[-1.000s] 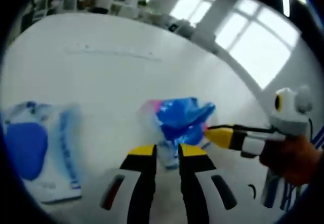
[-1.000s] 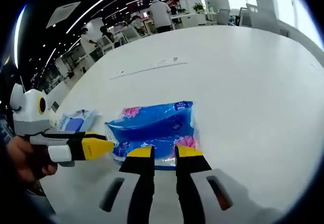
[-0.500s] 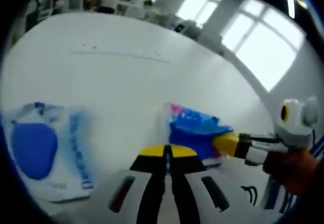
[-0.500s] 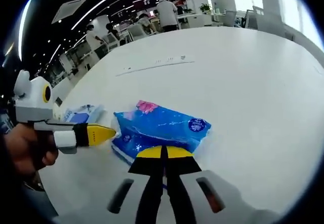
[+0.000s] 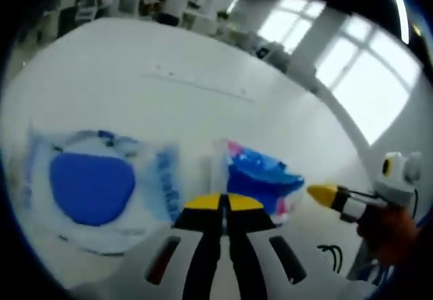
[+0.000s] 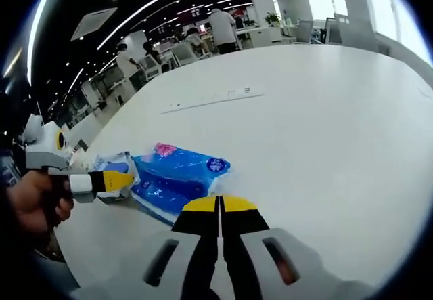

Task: Arrange the tabletop items into an orderly group along one side of the table until the central work area is clear of visible clutter.

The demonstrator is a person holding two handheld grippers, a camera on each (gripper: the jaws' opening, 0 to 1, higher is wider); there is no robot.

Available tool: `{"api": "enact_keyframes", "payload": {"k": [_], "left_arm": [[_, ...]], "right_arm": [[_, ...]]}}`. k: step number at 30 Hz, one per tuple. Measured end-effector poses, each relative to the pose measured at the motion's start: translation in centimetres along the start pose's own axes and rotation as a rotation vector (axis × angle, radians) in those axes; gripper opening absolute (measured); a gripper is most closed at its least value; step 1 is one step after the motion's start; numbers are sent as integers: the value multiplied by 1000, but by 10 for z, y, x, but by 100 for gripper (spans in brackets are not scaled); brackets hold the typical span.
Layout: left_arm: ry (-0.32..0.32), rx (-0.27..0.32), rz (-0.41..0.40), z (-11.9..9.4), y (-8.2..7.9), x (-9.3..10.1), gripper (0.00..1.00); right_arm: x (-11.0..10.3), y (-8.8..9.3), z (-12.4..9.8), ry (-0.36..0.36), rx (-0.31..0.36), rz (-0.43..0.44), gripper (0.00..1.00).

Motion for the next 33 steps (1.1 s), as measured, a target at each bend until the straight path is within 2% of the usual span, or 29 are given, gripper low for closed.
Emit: {"api": "enact_keyframes", "payload": {"k": [2,4,9,12,14,16,17,19,23,25,26,27,33], "left_arm": [[-19,3,-74,0,7,-7,0],[-28,9,-115,-1,11,-10,0],[-27,0,-117,0,19,-5,0],[-32,-5,-107,2,20,-5,0],[-15,0,-126,2,19,-2,1],[17,31,-161,2,16,1,3],[34,28,-179,2,17,3,3],[26,31,-164,0,17,1,7],[81,17,-146,-1,21,8,15],[99,13,-138,-3,24,11,22],[106,15,-129,-4,24,12,24],[111,16,-127,-4,25,12,25],[119,3,-96,-12,29,15,31]], "right_arm": [[-5,0,1,-5,-2,-2,0],[-8,1,2,-13,-6,-7,0],[-12,6,3,-17,-21,-23,1],[-9,10,2,-9,-40,-20,10],[-8,11,0,-9,-42,-17,14],[-7,13,-2,-8,-44,-14,14],[-7,13,-3,-15,-36,1,14],[-5,11,-4,-19,-14,37,15],[-1,15,-5,2,-16,38,16],[-1,17,-5,6,-16,50,18],[-3,15,-6,0,9,98,19],[-3,14,-6,3,27,108,19],[-8,20,-3,8,-5,78,26]]}}
Point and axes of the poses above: the point that each gripper's makers call its tool centre point, and the gripper's own axes: z roughly forward along the fingers, x roughly to its right, y roughly out of its underside, the point moved 3 cm from there along -z, roughly backward along the fingers, and after that the axes turned 4 degrees about -z, right-handed, at the moved point
